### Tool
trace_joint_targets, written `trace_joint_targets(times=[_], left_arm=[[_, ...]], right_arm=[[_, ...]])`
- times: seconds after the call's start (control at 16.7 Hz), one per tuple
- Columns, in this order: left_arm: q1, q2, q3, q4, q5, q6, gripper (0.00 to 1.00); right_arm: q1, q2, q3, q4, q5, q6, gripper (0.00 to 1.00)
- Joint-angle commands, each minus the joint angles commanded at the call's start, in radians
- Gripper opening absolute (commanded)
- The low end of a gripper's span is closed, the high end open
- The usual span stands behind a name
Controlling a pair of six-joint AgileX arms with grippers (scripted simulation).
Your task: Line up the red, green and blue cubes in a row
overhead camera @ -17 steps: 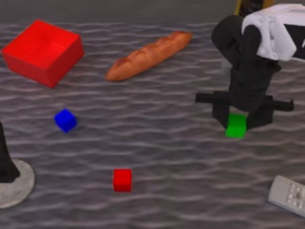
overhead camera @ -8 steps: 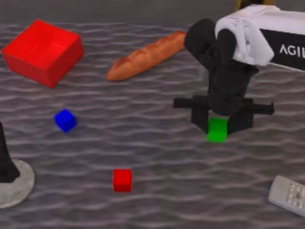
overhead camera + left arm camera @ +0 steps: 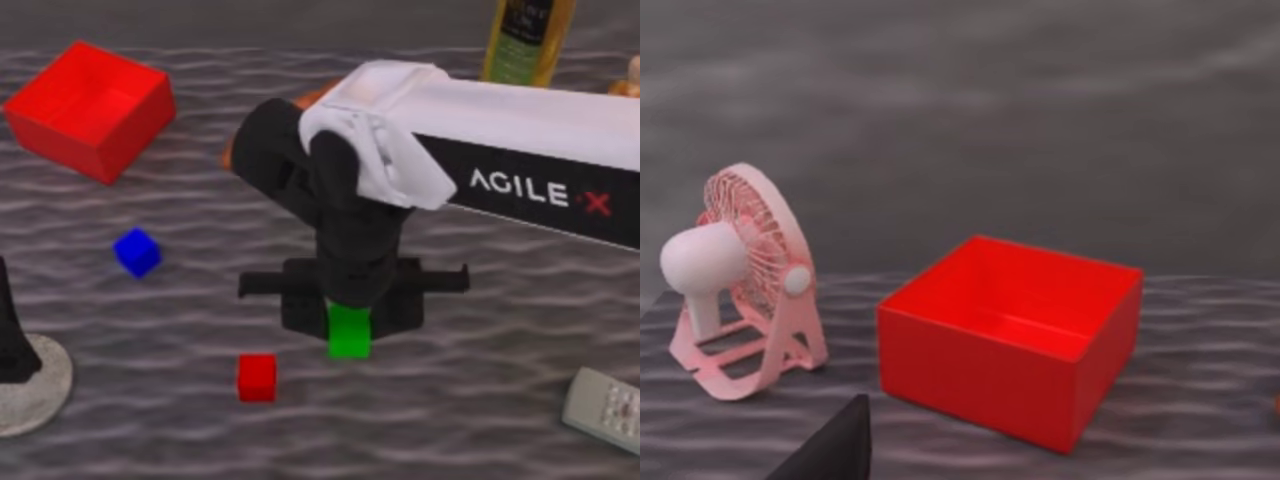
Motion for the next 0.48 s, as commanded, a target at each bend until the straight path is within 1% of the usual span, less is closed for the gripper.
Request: trace_joint_targets(times=[0.24, 0.48], left_arm=[[0.000, 0.000, 0.000, 0.000, 0.000, 0.000, 1.00], [0.000, 0.000, 0.000, 0.000, 0.000, 0.000, 1.00]], right_arm=[[-0.004, -0.002, -0.005, 0.006, -0.002, 0.001, 0.00], [-0.002, 0.033, -0.073, 0.106, -0.001, 0.000, 0.00]])
